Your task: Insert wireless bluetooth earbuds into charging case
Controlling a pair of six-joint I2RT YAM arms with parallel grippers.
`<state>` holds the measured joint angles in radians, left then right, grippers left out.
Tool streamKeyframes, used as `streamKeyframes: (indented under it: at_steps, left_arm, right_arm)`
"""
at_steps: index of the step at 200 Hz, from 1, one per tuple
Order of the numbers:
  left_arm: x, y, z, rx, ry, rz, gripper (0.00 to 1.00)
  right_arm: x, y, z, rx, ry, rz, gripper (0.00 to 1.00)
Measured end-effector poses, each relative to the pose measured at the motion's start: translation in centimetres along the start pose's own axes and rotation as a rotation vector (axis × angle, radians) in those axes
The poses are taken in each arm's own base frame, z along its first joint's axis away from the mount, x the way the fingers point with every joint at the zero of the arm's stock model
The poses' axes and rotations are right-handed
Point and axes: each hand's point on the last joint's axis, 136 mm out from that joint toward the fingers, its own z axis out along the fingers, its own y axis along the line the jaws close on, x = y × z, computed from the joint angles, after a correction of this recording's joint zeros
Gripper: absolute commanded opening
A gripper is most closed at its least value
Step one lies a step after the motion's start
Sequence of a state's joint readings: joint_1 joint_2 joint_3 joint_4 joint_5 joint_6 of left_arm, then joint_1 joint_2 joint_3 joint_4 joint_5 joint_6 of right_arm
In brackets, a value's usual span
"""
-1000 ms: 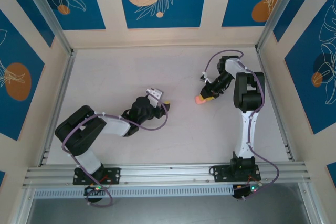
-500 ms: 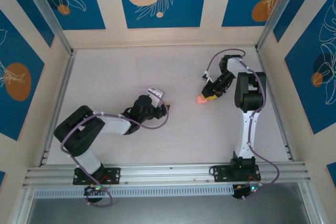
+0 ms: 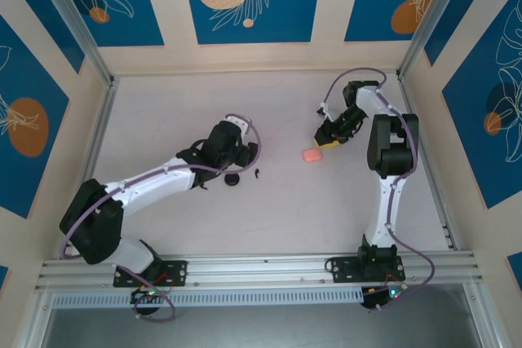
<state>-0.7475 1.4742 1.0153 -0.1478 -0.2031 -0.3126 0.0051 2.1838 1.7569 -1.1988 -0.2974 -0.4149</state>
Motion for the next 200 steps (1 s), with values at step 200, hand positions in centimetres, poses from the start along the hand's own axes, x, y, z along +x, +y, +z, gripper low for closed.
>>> streamKeyframes:
  at_steps: [200]
  left_arm:
    - [8.4, 3.9, -0.3, -0.476, 0.664, -0.264, 0.71]
  right_arm:
    - [-1.4, 14.0, -0.4, -0.173, -0.412, 0.016, 0.67]
